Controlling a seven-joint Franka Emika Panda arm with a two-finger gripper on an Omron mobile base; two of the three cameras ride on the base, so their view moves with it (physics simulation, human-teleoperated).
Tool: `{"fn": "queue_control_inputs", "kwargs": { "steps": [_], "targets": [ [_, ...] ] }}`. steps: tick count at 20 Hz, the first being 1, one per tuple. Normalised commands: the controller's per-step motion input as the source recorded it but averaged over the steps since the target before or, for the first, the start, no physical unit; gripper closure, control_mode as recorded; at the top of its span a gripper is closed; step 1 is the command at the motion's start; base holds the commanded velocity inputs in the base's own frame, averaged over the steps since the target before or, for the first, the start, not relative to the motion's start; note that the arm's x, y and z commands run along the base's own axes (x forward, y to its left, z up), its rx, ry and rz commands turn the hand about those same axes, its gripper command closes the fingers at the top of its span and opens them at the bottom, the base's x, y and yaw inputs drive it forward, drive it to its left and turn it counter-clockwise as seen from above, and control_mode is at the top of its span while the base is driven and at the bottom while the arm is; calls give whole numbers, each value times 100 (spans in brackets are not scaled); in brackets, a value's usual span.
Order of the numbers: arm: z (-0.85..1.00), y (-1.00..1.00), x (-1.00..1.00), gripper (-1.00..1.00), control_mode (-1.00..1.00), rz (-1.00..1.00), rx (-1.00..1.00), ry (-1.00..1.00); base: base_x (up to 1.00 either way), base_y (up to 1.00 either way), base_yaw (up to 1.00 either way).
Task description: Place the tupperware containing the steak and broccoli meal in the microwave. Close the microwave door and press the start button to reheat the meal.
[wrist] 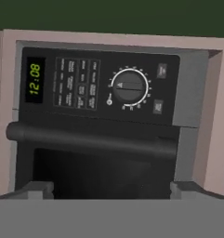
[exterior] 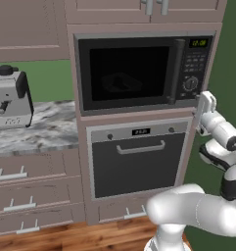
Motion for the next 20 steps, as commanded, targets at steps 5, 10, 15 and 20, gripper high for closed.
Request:
{"fn": "queue_control_inputs", "kwargs": {
  "steps": [5,10,15,20],
  "targets": [
    [34,-15,-13,100,-100,21,6,0,0,0,0],
    [54,-21,-7,100,-100,13,3,0,0,0,0],
    [44,-33,-3,100,-100,2,3,0,0,0,0],
    [23,-56,-5,100,-100,0,0,3,0,0,0]
  ]
}}
